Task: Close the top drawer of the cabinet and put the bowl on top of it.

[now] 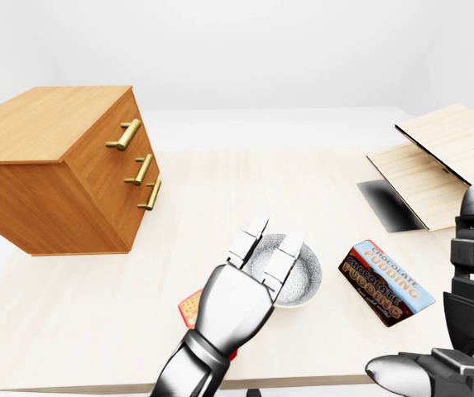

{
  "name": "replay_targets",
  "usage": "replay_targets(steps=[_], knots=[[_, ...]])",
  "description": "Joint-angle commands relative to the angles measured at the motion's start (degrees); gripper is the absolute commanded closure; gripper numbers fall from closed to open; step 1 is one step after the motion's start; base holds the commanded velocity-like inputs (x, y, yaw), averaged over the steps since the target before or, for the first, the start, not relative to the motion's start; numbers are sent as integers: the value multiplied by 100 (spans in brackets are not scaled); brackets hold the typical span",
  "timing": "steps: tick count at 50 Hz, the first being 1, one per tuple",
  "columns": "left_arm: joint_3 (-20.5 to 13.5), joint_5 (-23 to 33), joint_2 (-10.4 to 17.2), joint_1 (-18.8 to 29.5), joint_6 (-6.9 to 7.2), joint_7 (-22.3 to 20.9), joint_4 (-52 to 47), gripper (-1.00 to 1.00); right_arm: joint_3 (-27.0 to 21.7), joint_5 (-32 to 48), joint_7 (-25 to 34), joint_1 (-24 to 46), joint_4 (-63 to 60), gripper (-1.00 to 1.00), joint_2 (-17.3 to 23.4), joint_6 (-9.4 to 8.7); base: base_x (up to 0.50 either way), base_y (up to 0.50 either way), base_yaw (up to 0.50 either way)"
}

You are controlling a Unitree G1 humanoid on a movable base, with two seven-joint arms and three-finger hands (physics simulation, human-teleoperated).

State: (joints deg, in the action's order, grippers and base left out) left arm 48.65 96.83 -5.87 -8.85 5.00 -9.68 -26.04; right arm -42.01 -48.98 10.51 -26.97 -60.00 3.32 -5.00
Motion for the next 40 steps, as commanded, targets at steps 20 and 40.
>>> replay_targets(steps=[20, 40], knots=[[-344, -372, -227, 261, 0, 452, 1081, -100, 52, 73, 27, 31, 0, -100, -31, 0, 0, 0, 0], [-420, -438, -327, 331, 0, 728, 1633, -100, -52, -51, 14, 21, 0, -100, 9, 0, 0, 0, 0]])
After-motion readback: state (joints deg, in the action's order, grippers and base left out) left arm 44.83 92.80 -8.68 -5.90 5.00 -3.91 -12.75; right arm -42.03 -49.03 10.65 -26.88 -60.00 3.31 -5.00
